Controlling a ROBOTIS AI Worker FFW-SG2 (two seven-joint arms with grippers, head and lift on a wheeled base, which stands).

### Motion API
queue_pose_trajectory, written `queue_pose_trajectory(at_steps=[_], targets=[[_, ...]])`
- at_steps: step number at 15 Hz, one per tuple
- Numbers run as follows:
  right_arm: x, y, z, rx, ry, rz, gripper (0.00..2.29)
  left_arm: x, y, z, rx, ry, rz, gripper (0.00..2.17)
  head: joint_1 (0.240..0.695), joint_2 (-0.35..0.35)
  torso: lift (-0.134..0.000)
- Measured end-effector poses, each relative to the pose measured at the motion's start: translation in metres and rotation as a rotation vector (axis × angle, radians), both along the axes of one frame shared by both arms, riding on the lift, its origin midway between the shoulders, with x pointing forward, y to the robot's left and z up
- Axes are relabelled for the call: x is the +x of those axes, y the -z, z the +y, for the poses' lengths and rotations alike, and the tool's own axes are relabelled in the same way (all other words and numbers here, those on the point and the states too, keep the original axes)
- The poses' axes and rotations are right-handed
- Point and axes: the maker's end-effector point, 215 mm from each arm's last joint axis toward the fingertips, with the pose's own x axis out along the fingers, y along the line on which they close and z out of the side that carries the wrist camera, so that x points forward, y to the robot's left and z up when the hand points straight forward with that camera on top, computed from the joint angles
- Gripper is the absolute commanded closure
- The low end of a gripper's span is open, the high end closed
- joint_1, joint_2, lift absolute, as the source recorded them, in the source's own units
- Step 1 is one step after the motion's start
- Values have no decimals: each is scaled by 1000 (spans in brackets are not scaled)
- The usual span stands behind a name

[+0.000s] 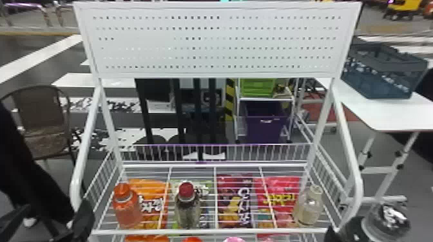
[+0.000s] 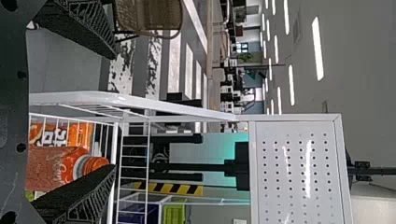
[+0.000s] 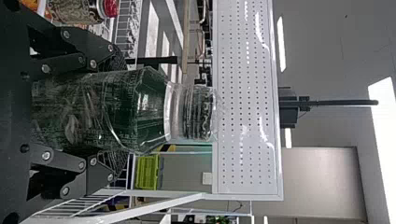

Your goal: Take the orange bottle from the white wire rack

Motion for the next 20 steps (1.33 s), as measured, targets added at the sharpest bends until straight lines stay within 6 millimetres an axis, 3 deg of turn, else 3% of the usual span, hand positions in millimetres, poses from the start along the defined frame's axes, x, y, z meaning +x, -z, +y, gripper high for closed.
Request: queue_pose_trajectory(at_steps=[11, 16, 20], targets=[[0, -2, -1, -2, 1, -2, 863, 3, 4, -3, -2, 4, 5, 83, 499, 0, 0], [2, 2, -1, -1, 1, 3, 863, -9, 53, -28, -75, 10, 33, 87, 499, 0, 0], [1, 6, -4, -4, 5, 11, 863, -18, 89, -49, -164, -1, -93, 83, 499, 0, 0]])
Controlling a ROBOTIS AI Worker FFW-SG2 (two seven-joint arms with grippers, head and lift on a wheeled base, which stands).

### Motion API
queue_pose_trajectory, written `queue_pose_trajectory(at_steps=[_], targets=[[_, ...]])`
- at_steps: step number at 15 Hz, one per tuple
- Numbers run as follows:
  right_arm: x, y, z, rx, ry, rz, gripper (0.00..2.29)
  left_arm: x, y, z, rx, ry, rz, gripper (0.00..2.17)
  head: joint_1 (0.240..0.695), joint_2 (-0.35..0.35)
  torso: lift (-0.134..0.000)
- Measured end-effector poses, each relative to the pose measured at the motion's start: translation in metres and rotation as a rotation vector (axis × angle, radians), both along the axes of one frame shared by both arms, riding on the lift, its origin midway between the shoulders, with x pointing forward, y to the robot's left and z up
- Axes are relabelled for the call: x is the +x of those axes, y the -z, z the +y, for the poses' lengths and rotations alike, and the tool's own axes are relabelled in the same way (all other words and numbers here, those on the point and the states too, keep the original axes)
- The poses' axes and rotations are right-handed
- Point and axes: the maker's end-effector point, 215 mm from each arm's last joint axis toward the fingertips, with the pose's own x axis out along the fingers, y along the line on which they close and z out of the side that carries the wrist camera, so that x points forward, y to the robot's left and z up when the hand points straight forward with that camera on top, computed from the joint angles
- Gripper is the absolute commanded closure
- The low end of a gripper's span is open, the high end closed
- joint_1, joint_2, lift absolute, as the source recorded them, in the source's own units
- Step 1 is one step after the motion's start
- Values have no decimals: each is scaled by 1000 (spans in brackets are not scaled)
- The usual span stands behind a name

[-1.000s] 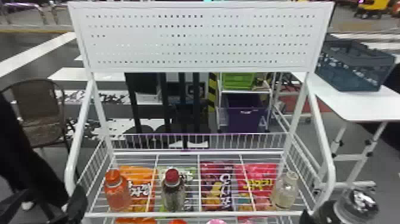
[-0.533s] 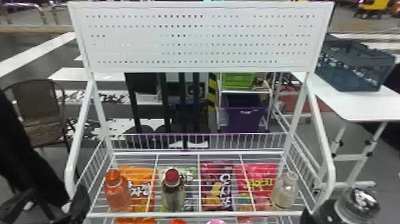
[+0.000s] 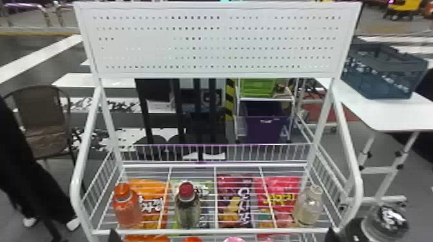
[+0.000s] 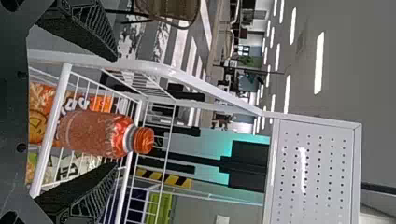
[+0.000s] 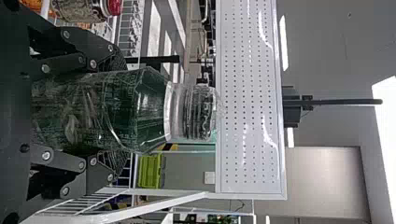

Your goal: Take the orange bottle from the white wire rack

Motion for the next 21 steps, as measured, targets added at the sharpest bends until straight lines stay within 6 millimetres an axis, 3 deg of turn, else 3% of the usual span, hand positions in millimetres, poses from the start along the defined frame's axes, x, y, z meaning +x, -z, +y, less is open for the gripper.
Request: queue_pose_trajectory(at_steps=[4, 9, 16, 21], targets=[[-1, 3, -2, -2, 3, 5, 863, 5, 33, -29, -27, 40, -41, 83, 499, 0, 0], [-4, 0, -7, -7, 10, -6, 863, 30, 62, -52, 33, 104, -68, 83, 499, 0, 0], [-12, -5, -20, -19, 29, -18, 863, 89, 91, -27, 119, 60, -38, 83, 499, 0, 0], [-13, -10, -21, -22, 30, -26, 863, 117, 88, -10, 146, 44, -47, 83, 499, 0, 0]])
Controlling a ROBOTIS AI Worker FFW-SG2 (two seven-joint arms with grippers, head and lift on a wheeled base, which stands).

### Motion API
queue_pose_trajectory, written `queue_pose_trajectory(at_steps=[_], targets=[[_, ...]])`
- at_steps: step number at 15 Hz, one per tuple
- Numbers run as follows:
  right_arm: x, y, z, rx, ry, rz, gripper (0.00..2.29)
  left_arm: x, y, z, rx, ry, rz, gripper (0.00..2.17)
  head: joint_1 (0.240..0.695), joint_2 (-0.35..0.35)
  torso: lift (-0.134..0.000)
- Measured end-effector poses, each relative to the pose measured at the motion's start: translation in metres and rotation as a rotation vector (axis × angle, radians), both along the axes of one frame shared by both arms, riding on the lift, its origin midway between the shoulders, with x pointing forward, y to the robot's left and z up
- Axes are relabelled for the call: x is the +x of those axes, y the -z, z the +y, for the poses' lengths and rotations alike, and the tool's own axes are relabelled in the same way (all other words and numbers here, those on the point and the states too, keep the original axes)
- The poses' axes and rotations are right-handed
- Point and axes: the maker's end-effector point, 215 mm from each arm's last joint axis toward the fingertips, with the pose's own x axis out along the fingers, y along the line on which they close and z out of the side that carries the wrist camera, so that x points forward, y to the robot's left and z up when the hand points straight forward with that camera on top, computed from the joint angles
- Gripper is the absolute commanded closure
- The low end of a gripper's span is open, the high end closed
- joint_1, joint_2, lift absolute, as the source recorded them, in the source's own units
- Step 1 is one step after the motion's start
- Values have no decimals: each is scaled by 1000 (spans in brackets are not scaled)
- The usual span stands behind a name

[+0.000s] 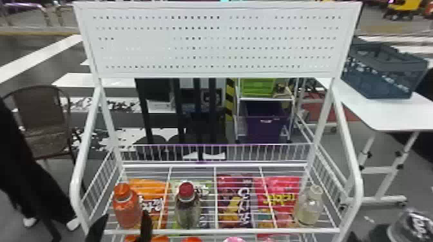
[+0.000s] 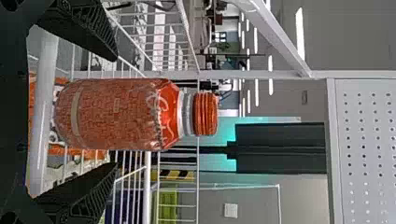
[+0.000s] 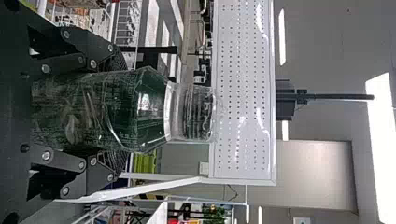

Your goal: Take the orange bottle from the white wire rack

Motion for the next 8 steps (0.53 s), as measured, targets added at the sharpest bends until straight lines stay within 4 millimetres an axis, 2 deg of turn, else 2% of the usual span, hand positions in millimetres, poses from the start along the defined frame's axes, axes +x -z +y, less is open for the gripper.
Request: queue_pose_trajectory(at_steps=[3, 4, 5, 7, 8], targets=[[0, -1, 0, -2, 0, 0, 863, 16, -16, 2, -14, 6, -31, 83, 499, 0, 0], [-1, -1, 0, -3, 0, 0, 863, 20, -20, 1, -18, 8, -39, 164, 499, 0, 0], [-1, -1, -1, -4, 1, 1, 863, 24, -24, -1, -19, 17, -44, 606, 499, 0, 0], [-1, -2, -2, -6, 3, 0, 863, 30, -25, -5, -13, 46, -38, 1723, 499, 0, 0], [-1, -2, -2, -6, 3, -1, 863, 32, -25, -4, -13, 44, -34, 1858, 499, 0, 0]])
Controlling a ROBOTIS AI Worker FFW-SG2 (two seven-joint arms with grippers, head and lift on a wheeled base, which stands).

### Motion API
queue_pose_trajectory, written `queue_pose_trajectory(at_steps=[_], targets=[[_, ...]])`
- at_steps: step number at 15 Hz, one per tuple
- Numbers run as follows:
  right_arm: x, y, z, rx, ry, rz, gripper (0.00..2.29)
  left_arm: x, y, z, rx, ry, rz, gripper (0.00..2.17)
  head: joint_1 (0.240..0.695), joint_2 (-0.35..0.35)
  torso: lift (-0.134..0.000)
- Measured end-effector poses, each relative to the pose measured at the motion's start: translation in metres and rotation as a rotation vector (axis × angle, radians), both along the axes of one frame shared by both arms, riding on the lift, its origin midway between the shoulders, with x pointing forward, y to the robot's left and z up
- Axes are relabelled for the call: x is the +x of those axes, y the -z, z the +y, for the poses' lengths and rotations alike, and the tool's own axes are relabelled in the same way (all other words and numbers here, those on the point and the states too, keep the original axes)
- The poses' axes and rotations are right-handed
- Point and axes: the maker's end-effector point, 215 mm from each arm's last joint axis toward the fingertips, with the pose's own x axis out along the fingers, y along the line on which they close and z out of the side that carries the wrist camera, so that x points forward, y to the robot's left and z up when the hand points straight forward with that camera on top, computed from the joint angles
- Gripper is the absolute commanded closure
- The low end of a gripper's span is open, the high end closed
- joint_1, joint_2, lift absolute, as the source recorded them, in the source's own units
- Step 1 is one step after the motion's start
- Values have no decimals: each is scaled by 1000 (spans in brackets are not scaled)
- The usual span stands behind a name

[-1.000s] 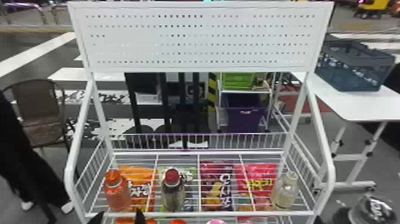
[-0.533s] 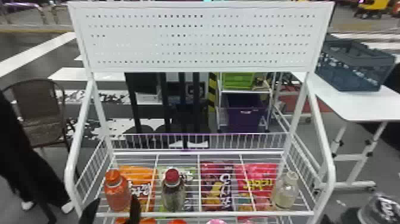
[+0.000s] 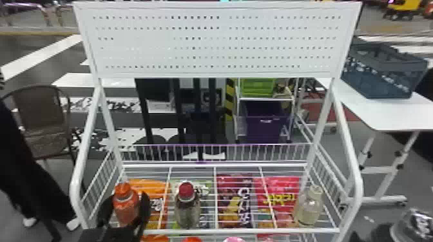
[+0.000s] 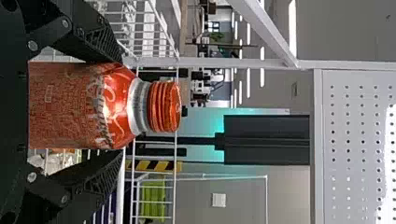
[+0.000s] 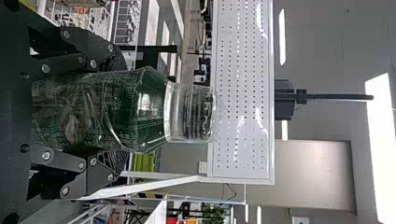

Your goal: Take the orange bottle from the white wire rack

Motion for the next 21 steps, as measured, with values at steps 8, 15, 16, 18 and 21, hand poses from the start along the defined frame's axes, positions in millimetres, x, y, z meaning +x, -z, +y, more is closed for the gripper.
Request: queue_pose_trajectory(at_steps=[8, 15, 16, 18, 21], targets=[[7, 4, 0, 0, 0, 19, 863, -12, -32, 4, -14, -42, 20, 1858, 499, 0, 0], [10, 10, 1, 6, -1, 30, 863, -76, -143, 18, 25, -46, 59, 1858, 499, 0, 0], [10, 11, 1, 7, -1, 30, 863, -89, -155, 22, 36, -48, 63, 1858, 499, 0, 0], [11, 10, 2, 9, -3, 29, 863, -110, -171, 32, 60, -55, 73, 1858, 499, 0, 0], [11, 9, 5, 14, -6, 24, 863, -135, -183, 40, 81, -46, 83, 1858, 499, 0, 0]])
